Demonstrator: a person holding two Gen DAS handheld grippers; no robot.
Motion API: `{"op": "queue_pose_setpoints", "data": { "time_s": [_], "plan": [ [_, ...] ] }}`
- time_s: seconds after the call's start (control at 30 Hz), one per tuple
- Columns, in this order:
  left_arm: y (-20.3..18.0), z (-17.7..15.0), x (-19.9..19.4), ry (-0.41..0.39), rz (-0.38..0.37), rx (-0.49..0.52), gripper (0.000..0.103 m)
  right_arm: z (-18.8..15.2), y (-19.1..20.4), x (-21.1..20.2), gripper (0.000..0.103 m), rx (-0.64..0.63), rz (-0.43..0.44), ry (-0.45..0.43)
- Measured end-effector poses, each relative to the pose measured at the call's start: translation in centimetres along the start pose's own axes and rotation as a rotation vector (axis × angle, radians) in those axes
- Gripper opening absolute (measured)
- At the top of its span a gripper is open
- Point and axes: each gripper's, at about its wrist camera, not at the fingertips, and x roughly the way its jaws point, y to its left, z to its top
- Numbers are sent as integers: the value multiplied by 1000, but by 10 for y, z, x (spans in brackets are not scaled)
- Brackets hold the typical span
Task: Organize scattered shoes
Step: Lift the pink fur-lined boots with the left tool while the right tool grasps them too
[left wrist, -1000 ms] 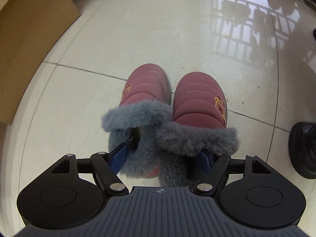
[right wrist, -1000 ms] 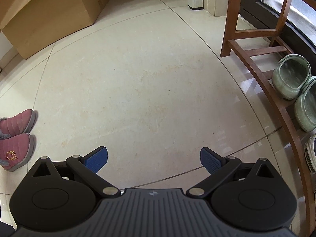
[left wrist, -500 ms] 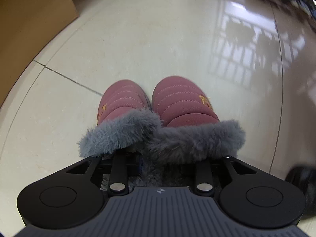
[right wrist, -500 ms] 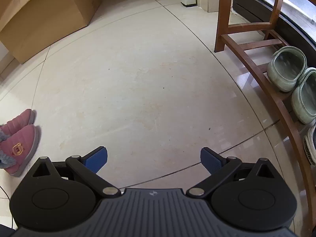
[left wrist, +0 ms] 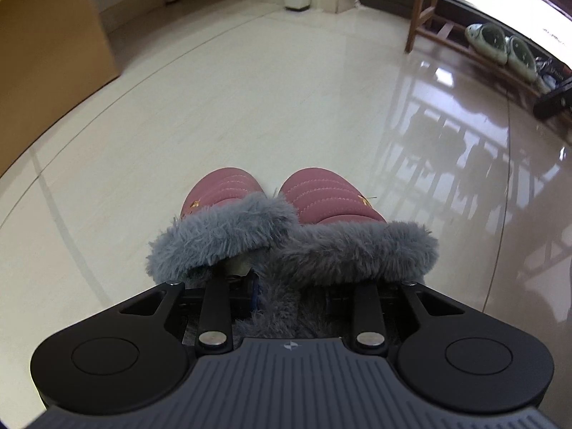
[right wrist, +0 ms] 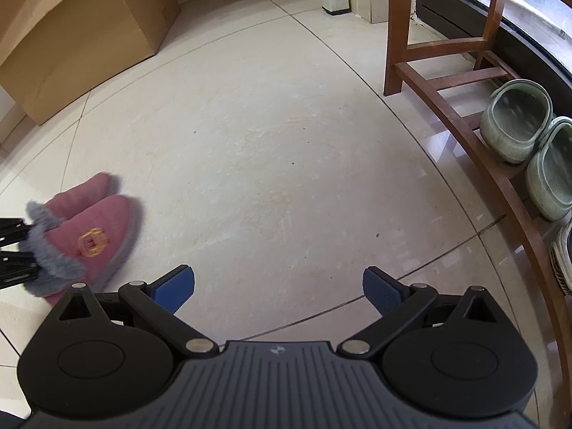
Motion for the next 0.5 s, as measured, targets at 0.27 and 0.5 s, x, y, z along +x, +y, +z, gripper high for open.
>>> {"op": "queue_pose_setpoints", "data": {
  "time_s": [0.27,0.5],
  "plan": [
    [-58,44,32,-25,-28,-5,33,-1,-6,3,102,24,3,-8],
    [-77,63,40,3,-22,-59,40,0,-6,7,102,32,12,-11]
  ]
}}
